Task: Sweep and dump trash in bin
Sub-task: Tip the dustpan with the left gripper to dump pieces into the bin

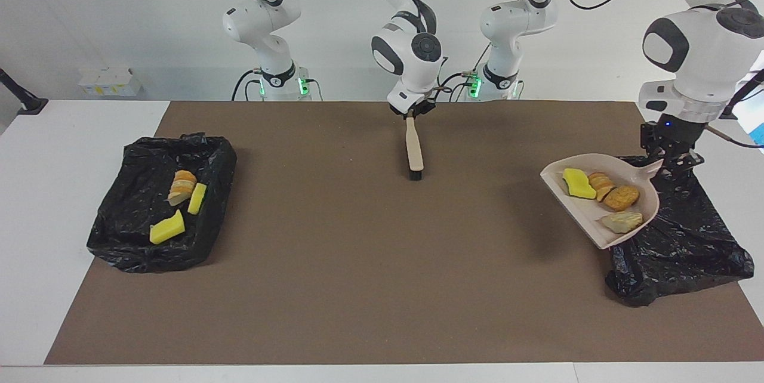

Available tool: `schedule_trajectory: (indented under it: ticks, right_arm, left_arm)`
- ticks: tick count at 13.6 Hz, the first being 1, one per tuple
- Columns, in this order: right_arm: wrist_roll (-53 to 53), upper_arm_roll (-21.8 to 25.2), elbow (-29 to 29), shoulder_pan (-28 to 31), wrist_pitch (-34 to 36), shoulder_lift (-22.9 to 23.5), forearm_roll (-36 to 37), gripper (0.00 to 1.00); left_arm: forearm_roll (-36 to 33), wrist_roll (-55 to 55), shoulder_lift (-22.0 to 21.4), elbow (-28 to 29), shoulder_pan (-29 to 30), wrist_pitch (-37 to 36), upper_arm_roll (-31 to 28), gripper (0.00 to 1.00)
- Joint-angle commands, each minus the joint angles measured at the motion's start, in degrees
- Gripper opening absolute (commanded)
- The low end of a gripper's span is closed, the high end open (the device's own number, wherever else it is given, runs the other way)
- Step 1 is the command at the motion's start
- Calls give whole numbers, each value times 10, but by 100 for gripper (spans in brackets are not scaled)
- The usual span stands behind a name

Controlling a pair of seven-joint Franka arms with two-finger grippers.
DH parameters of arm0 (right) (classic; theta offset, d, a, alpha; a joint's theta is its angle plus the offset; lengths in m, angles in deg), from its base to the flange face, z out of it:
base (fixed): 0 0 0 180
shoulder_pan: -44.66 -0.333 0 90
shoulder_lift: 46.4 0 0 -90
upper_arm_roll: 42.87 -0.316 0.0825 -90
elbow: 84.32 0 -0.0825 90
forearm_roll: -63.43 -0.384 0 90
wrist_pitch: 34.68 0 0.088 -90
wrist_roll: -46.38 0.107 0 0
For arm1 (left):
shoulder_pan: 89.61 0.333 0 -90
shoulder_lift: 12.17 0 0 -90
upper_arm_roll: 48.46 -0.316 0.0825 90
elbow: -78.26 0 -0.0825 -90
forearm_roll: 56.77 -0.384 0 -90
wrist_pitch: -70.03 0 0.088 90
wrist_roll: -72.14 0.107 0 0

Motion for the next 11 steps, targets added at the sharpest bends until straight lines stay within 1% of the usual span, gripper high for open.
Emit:
schedule_trajectory:
  ticks: [1, 2, 4, 6, 9, 11]
  right_arm:
    - [20, -2, 0, 6, 2, -12, 10, 100]
    - [19, -2, 16, 10, 14, -10, 11, 100]
    - [17, 3, 53, 16, 67, -11, 14, 100]
    - [10, 1, 84, 46, 102, -19, 15, 100]
    - [6, 1, 134, 95, 164, -41, 14, 100]
    - [-42, 2, 156, 138, 188, -54, 14, 100]
  left_arm:
    - [13, 37, 21, -38, 45, 0, 7, 0]
    - [14, 61, 38, -65, 52, -9, 6, 0]
    - [7, 90, 65, -114, 81, -18, 6, 0]
    - [0, 95, 93, -159, 102, -27, 5, 0]
    - [-92, 122, 137, -204, 116, -30, 5, 0]
    - [-140, 124, 149, -212, 111, -24, 5, 0]
